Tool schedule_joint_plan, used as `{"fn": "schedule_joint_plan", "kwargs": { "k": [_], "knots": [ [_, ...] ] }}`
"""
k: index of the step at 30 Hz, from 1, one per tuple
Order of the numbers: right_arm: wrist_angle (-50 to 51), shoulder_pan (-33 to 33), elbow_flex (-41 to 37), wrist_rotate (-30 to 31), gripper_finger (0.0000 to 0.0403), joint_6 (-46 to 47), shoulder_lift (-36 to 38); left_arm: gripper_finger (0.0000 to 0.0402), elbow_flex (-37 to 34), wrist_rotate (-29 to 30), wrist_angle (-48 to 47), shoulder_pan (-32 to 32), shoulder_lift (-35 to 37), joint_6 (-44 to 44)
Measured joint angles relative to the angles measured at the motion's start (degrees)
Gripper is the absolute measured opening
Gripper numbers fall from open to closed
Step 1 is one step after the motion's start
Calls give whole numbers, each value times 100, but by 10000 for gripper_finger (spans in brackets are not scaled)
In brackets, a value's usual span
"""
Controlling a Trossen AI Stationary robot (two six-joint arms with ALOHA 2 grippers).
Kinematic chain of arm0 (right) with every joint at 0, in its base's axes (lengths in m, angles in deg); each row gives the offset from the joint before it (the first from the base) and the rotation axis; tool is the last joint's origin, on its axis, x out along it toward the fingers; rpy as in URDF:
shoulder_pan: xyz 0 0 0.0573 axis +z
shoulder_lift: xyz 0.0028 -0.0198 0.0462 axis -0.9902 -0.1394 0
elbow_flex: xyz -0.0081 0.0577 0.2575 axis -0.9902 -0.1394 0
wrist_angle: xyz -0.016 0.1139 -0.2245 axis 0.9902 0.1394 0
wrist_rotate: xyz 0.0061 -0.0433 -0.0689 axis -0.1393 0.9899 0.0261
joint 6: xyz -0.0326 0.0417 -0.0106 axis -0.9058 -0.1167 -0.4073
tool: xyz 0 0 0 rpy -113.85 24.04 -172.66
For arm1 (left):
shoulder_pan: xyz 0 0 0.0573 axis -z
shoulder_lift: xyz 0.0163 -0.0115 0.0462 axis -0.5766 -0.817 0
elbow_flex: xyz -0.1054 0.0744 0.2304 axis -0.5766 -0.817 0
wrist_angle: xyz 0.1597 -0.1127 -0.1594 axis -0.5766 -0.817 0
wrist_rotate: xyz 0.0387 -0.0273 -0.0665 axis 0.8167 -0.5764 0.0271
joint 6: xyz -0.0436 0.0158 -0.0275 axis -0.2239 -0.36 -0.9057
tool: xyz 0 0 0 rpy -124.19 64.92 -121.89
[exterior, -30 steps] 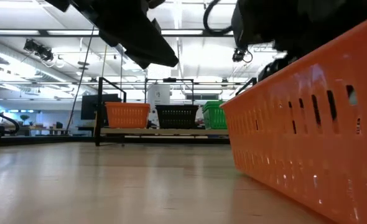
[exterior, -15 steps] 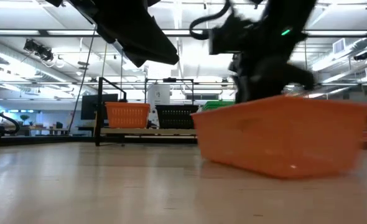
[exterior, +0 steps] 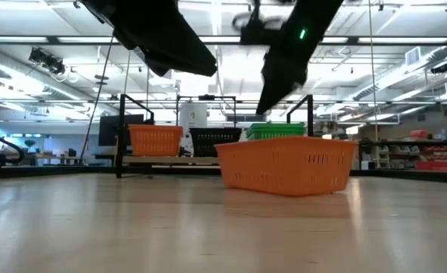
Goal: Stack baskets on shelf by color
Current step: Stack the orange bin on top of the orange bin on the shelf
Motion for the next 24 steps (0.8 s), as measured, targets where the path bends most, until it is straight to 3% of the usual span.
{"fn": "schedule_joint_plan", "kwargs": {
  "k": [6, 11, 18, 24],
  "knots": [
    [634, 370, 1, -539, 126, 376, 982, 83, 13, 663, 676, -126, -86, -256],
    [1297, 773, 1, -654, 126, 1035, 1552, 108, 28, 292, 601, -297, -324, 796],
    [2124, 1385, 6, -549, 126, 2283, 1782, 150, 123, -709, 1629, -969, -497, -37],
    [3000, 1835, 6, -127, 126, 3312, 1782, 156, 1224, -363, 213, -730, -1073, 131]
  ]
}}
